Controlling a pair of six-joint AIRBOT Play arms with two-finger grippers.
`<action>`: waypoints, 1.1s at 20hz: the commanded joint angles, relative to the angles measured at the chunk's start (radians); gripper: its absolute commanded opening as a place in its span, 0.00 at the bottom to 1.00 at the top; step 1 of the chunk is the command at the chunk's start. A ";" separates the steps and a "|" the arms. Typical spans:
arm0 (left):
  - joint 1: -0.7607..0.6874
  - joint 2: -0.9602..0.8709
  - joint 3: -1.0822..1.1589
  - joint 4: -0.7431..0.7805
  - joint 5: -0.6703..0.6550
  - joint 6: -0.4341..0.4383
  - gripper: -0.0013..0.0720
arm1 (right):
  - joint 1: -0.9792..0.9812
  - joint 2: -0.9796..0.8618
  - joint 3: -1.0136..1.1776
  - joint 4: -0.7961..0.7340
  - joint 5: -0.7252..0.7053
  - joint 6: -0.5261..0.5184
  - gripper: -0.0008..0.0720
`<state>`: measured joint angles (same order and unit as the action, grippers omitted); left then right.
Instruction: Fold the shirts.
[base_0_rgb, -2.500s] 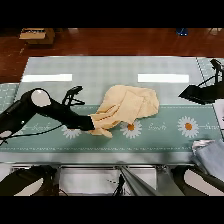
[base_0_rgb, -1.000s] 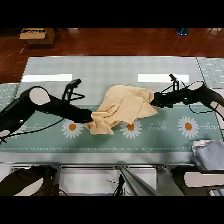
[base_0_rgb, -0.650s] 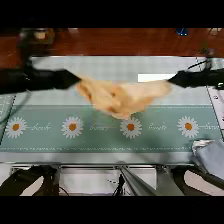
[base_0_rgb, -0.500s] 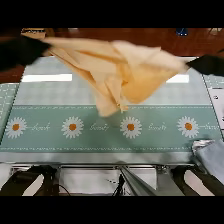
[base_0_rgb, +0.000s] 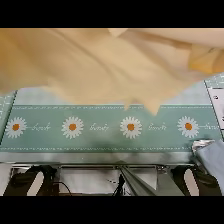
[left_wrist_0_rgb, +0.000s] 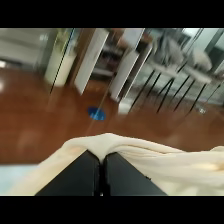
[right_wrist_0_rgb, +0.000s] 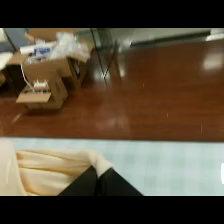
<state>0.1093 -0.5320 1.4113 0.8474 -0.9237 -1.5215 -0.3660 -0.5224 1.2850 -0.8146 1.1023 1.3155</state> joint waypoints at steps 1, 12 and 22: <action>0.009 0.051 0.102 -0.036 -0.013 0.004 0.05 | -0.001 0.060 0.089 0.002 0.002 0.067 0.04; 0.009 0.057 0.158 -0.036 -0.658 -0.183 0.05 | 0.003 0.015 0.332 -0.433 0.701 0.149 0.04; 0.009 -0.118 -0.484 -0.073 -0.330 0.055 0.05 | 0.002 -0.569 0.332 -0.354 0.658 0.139 0.04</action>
<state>0.1169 -0.5655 1.0760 0.7971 -1.4109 -1.5681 -0.3645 -0.8970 1.6150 -1.1900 1.7805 1.4582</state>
